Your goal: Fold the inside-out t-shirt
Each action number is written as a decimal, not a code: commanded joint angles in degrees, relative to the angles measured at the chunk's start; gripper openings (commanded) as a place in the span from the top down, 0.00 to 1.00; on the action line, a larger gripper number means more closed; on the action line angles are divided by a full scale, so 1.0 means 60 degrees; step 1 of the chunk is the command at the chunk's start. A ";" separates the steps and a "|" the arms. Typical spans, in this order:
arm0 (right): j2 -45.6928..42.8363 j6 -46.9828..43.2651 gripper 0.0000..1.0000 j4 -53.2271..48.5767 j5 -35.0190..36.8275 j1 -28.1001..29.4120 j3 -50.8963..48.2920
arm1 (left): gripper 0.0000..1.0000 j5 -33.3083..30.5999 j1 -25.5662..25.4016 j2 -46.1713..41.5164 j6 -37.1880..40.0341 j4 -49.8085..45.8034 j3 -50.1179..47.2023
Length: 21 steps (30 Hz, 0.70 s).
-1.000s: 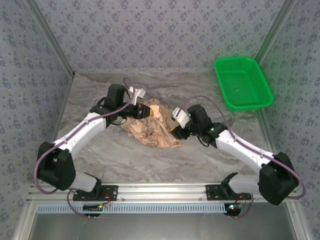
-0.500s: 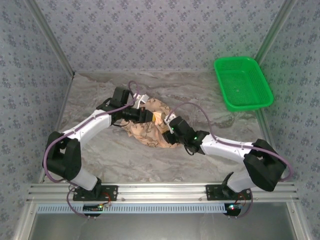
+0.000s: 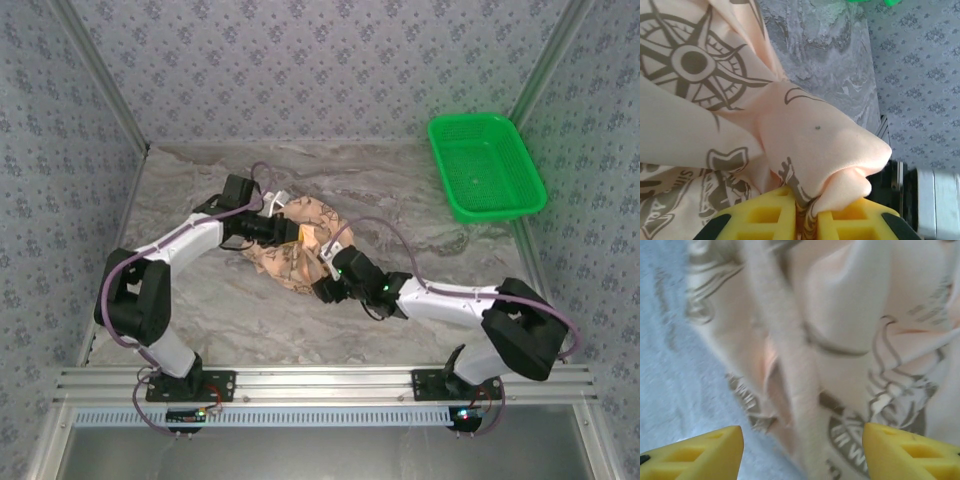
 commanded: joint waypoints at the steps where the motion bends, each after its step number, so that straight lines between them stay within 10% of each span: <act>1: -0.0060 -0.0445 0.33 0.0187 -0.0142 0.0122 -0.0299 | 0.81 0.0311 0.0016 0.0066 -0.0187 -0.0117 0.0102; 4: 0.0736 0.0056 0.39 0.0355 0.1747 0.0238 -0.0162 | 0.80 0.0362 0.0016 -0.0006 -0.0317 -0.0097 -0.0015; 9: 0.0400 0.0899 1.00 -0.0017 0.3157 -0.0482 0.0409 | 0.72 -0.0099 0.0199 -0.0232 0.0170 -0.0420 -0.0163; 16: -0.0854 0.2312 1.00 -0.0723 -0.0006 -0.2199 0.1716 | 0.57 -0.4343 0.0059 -0.0120 0.2103 -0.2594 0.1109; 21: -0.0807 0.2534 1.00 -0.1215 -0.0968 -0.2782 0.2206 | 0.49 -0.4365 -0.1002 -0.1470 0.3099 -0.1340 0.0856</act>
